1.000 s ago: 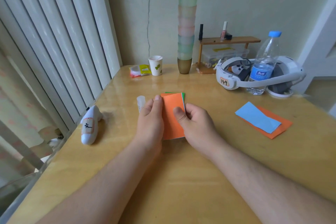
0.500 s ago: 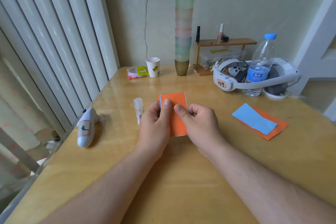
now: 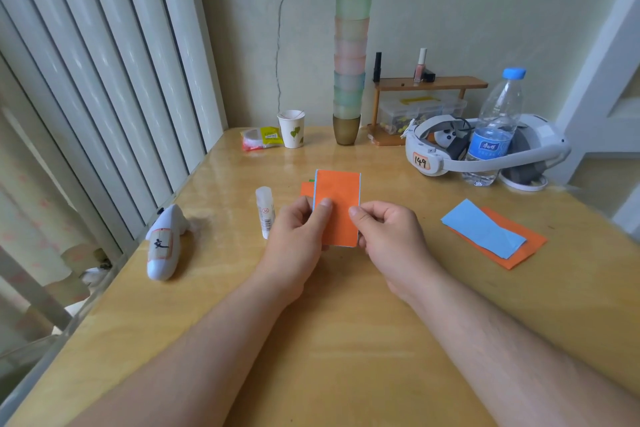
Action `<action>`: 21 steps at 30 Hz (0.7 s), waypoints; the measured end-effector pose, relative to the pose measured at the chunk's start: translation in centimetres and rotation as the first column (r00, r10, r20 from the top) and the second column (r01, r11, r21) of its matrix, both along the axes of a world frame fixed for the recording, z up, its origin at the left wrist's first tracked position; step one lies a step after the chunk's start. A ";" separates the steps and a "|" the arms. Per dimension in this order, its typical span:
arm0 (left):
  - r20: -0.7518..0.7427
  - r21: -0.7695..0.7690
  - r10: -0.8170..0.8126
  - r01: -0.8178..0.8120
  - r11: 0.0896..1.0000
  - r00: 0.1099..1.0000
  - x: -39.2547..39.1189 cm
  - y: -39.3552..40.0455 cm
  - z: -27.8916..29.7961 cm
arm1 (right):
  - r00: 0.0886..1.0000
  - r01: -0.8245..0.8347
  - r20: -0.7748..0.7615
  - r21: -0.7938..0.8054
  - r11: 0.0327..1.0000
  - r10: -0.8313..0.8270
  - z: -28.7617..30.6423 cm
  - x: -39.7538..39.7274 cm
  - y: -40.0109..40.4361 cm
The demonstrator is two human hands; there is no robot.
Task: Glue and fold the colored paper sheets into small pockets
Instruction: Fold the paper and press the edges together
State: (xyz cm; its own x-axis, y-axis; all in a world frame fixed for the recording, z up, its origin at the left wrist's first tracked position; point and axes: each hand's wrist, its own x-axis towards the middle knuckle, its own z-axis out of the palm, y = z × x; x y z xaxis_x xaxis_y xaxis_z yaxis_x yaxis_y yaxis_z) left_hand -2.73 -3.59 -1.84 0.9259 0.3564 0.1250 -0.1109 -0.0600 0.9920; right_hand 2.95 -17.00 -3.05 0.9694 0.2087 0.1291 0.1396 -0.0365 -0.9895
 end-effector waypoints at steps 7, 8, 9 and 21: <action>-0.037 -0.045 -0.009 0.008 0.999 0.999 0.2 0.3 -0.1 | 0.999 -0.025 -0.024 -0.124 0.992 0.022 -0.1 0.4 0.4; -0.044 -0.054 -0.007 0.005 0.999 0.999 0.2 0.3 -0.1 | 1.000 -0.022 -0.009 -0.169 0.985 0.021 0.0 0.8 0.6; -0.053 -0.059 0.003 -0.006 0.998 0.999 0.4 0.3 -0.2 | 1.000 -0.009 0.004 -0.205 0.979 0.010 0.2 1.3 0.7; 0.016 0.062 0.129 -0.130 0.990 0.992 1.2 1.1 -1.5 | 0.993 0.111 0.078 -0.393 0.913 -0.087 0.2 10.6 5.3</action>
State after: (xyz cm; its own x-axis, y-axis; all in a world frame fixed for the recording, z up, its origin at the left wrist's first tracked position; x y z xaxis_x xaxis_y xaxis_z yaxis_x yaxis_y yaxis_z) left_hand -1.52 -2.45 -3.32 0.8710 0.4641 0.1612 -0.1095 -0.1366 0.9846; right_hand 13.57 -11.69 -2.84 0.9811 0.1577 0.1123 0.1716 -0.4398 -0.8815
